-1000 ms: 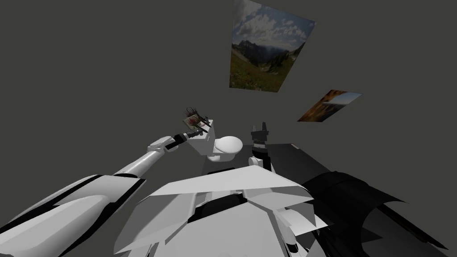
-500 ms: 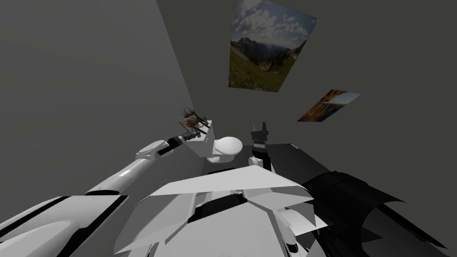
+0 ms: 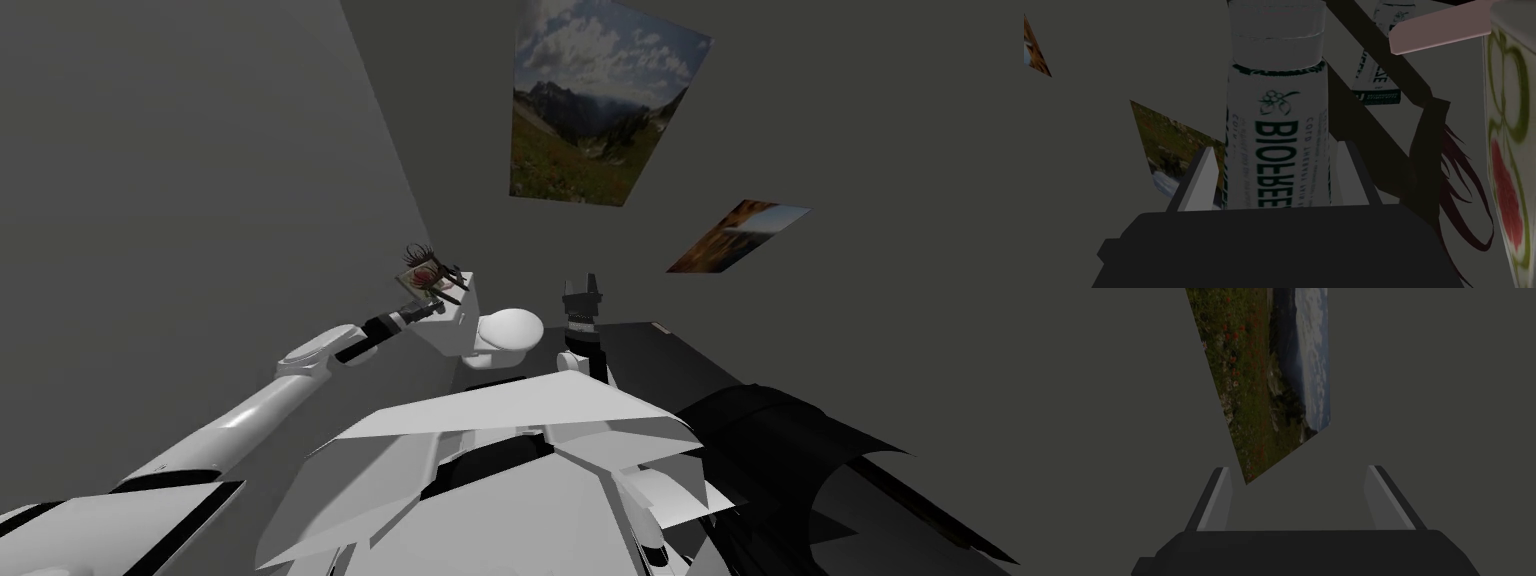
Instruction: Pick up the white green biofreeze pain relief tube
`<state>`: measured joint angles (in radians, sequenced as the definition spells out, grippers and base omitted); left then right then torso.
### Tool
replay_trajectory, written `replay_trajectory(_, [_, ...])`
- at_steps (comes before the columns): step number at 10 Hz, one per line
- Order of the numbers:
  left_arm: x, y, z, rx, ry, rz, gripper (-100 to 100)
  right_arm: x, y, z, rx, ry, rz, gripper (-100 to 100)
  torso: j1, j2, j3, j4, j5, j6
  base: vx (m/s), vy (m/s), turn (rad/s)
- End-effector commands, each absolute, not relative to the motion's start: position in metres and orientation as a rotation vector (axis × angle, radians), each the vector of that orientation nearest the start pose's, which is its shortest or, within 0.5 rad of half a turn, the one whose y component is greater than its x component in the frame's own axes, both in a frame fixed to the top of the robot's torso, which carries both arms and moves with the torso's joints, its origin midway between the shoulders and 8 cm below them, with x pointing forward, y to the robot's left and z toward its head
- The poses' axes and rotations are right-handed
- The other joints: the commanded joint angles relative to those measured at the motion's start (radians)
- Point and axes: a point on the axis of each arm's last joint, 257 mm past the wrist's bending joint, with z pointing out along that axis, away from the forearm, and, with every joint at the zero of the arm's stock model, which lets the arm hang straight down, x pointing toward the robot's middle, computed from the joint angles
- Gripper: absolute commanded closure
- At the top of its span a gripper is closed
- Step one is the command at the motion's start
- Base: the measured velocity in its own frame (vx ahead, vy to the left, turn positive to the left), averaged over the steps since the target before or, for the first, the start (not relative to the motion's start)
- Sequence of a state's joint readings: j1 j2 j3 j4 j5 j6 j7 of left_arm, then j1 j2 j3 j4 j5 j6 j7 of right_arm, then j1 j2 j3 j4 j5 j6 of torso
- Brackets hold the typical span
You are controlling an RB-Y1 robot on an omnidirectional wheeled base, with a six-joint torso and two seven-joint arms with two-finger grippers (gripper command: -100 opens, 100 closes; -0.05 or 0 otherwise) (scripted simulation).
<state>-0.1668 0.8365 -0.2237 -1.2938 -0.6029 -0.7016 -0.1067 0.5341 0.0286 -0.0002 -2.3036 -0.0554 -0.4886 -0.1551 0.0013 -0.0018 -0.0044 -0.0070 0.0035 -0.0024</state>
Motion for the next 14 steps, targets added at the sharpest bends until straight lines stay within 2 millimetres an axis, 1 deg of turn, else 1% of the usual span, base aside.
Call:
replay_trajectory(1, [0.507, 0.295, -0.184, 0.497, 1.614, -0.562, 100, 0.337, -0.292, 0.022, 0.783, 0.515, 1.462, 0, 0.0, 0.0, 0.0, 0.0, 0.0, 0.0, 0.053, -0.014, -0.045])
replay_trajectory(2, [0.498, 0.293, -0.192, 0.496, 1.627, -0.573, 100, 0.337, -0.292, 0.022, 0.783, 0.515, 1.462, 0, 0.0, -0.001, 0.0, 0.001, -0.001, 0.0, 0.069, -0.018, -0.021])
replay_trajectory(3, [0.487, 0.286, -0.197, 0.502, 1.631, -0.591, 100, 0.337, -0.292, 0.022, 0.783, 0.515, 1.462, 0, -0.001, -0.002, -0.001, 0.0, -0.001, 0.0, 0.04, -0.01, 0.006])
replay_trajectory(4, [0.487, 0.282, -0.194, 0.51, 1.623, -0.597, 100, 0.337, -0.292, 0.022, 0.783, 0.515, 1.462, 0, -0.001, -0.001, 0.0, 0.0, 0.0, 0.0, 0.013, 0.003, 0.018])
replay_trajectory(5, [0.484, 0.301, -0.185, 0.501, 1.625, -0.554, 100, 0.337, -0.292, 0.022, 0.783, 0.515, 1.462, 0, -0.001, 0.001, 0.0, -0.001, 0.001, 0.002, 0.054, -0.007, -0.061])
replay_trajectory(7, [0.465, 0.286, -0.19, 0.518, 1.626, -0.59, 100, 0.337, -0.292, 0.022, 0.783, 0.515, 1.462, 0, -0.003, -0.002, -0.001, -0.001, 0.0, 0.002, 0.054, -0.015, -0.01])
replay_trajectory(8, [0.463, 0.301, -0.177, 0.52, 1.622, -0.551, 100, 0.337, -0.292, 0.022, 0.783, 0.515, 1.462, 0, -0.003, 0.0, -0.001, -0.001, 0.0, 0.002, 0.068, -0.017, -0.052])
replay_trajectory(9, [0.45, 0.295, -0.184, 0.524, 1.634, -0.571, 100, 0.337, -0.292, 0.022, 0.783, 0.515, 1.462, 0, -0.003, -0.002, -0.001, -0.001, 0.0, 0.002, 0.065, -0.014, -0.015])
replay_trajectory(10, [0.442, 0.288, -0.185, 0.532, 1.633, -0.587, 100, 0.337, -0.292, 0.022, 0.783, 0.515, 1.462, 0, -0.003, -0.002, -0.001, -0.001, 0.0, 0.003, 0.029, -0.007, 0.008])
replay_trajectory(11, [0.44, 0.3, -0.173, 0.538, 1.63, -0.549, 100, 0.337, -0.292, 0.022, 0.783, 0.515, 1.462, 0, -0.003, 0.0, -0.001, -0.001, 0.0, 0.003, 0.05, -0.012, -0.055])
replay_trajectory(13, [0.42, 0.286, -0.18, 0.55, 1.64, -0.587, 100, 0.337, -0.292, 0.022, 0.783, 0.515, 1.462, 0, -0.003, -0.001, -0.001, -0.001, 0.0, 0.003, 0.055, -0.008, -0.002])
replay_trajectory(14, [0.426, 0.289, -0.179, 0.546, 1.638, -0.574, 100, 0.337, -0.292, 0.022, 0.783, 0.515, 1.462, 0, -0.003, -0.001, -0.001, -0.001, 0.0, 0.003, 0.014, -0.001, 0.001])
